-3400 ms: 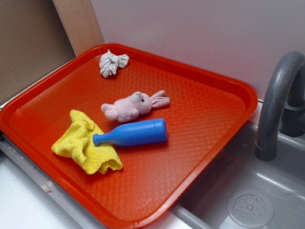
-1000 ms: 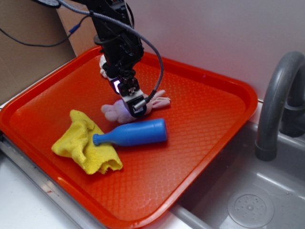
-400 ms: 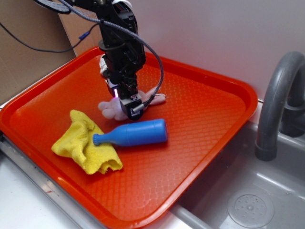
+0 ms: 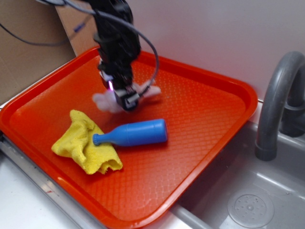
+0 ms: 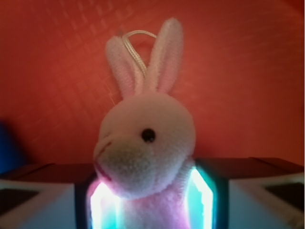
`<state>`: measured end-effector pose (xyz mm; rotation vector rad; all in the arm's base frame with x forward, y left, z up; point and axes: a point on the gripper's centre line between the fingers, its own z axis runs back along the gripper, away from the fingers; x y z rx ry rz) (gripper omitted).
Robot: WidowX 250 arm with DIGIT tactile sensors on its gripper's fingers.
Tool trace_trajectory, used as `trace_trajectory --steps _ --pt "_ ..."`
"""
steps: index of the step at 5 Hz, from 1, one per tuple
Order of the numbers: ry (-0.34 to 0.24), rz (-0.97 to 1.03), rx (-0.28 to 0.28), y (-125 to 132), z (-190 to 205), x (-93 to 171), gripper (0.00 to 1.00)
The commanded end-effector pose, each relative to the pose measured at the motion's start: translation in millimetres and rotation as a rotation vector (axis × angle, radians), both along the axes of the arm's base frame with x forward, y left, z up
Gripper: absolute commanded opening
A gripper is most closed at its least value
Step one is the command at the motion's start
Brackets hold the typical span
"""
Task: Grab the pink bunny.
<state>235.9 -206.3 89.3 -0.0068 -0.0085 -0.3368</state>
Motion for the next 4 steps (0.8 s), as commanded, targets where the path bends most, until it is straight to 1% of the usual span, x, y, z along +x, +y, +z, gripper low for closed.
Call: trace_trajectory --steps 1,2,3,4 --pt "-0.142 0.134 0.03 32 100 -5 0.0" --pt "-0.161 0.276 0.089 61 132 -26 0.0" --pt "-0.182 0.378 0.076 81 146 -43 0.0" --pt "-0.154 0.318 0.03 85 142 -42 0.0"
